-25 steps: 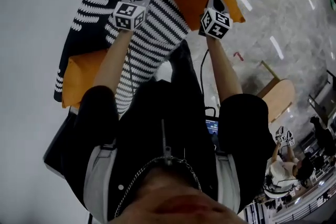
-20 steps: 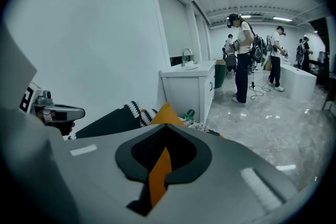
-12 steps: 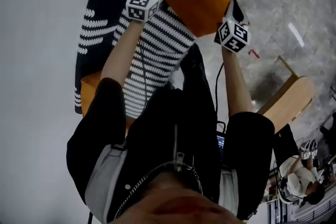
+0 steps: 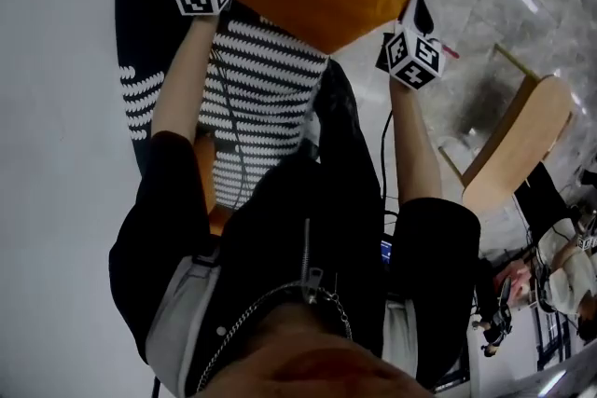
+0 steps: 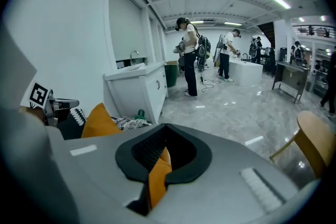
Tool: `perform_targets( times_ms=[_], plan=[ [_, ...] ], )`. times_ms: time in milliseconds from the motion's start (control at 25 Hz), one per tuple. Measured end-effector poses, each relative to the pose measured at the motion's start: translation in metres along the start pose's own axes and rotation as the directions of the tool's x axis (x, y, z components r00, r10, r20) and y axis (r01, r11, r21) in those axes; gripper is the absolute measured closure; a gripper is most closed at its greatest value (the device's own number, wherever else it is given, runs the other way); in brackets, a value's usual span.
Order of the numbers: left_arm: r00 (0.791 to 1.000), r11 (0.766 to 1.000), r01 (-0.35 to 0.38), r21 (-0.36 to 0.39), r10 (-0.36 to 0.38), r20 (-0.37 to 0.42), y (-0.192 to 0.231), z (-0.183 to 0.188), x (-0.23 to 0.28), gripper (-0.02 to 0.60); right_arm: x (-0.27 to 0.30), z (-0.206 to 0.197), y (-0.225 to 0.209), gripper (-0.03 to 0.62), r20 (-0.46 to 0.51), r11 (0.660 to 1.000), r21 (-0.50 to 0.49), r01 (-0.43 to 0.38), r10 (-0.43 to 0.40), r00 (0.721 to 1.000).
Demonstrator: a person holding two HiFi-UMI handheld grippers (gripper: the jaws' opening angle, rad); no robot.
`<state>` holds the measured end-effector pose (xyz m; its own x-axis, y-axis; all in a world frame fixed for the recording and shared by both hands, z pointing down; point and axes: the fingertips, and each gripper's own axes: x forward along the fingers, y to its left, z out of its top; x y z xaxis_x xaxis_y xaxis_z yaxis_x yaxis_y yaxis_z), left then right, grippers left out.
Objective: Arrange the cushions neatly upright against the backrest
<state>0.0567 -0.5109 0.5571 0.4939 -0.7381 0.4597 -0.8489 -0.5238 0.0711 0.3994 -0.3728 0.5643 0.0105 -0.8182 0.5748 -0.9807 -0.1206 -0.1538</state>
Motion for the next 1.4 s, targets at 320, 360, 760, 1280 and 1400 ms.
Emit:
perform_targets(
  times_ms=[320, 360, 760, 1280, 1400],
  plan=[
    [1.000, 0.999, -0.012, 0.053, 0.011, 0.006, 0.025, 0.000, 0.037, 0.517, 0.019, -0.027, -0.033, 0.554, -0.006, 0.992, 0.099, 0.073, -0.073, 0.997],
    [1.000, 0.998, -0.019, 0.059, 0.018, 0.008, 0.028, 0.001, 0.042, 0.492, 0.021, -0.029, -0.039, 0.526, -0.003, 0.989, 0.126, 0.081, -0.081, 0.997],
    [1.000, 0.999, 0.006, -0.033, -0.007, -0.005, 0.063, -0.006, 0.083, 0.327, 0.044, -0.090, -0.070, 0.421, -0.141, 0.936, 0.294, 0.193, -0.157, 0.978],
    [0.978, 0.989, 0.091, -0.117, -0.110, -0.175, 0.071, -0.032, 0.135, 0.426, 0.056, -0.129, -0.069, 0.482, -0.243, 0.938, 0.262, 0.226, -0.162, 0.956],
    [0.978, 0.995, 0.091, -0.043, -0.097, -0.186, 0.062, -0.032, 0.129, 0.495, 0.057, -0.128, -0.069, 0.548, -0.255, 0.946, 0.237, 0.220, -0.158, 0.954]
  ],
)
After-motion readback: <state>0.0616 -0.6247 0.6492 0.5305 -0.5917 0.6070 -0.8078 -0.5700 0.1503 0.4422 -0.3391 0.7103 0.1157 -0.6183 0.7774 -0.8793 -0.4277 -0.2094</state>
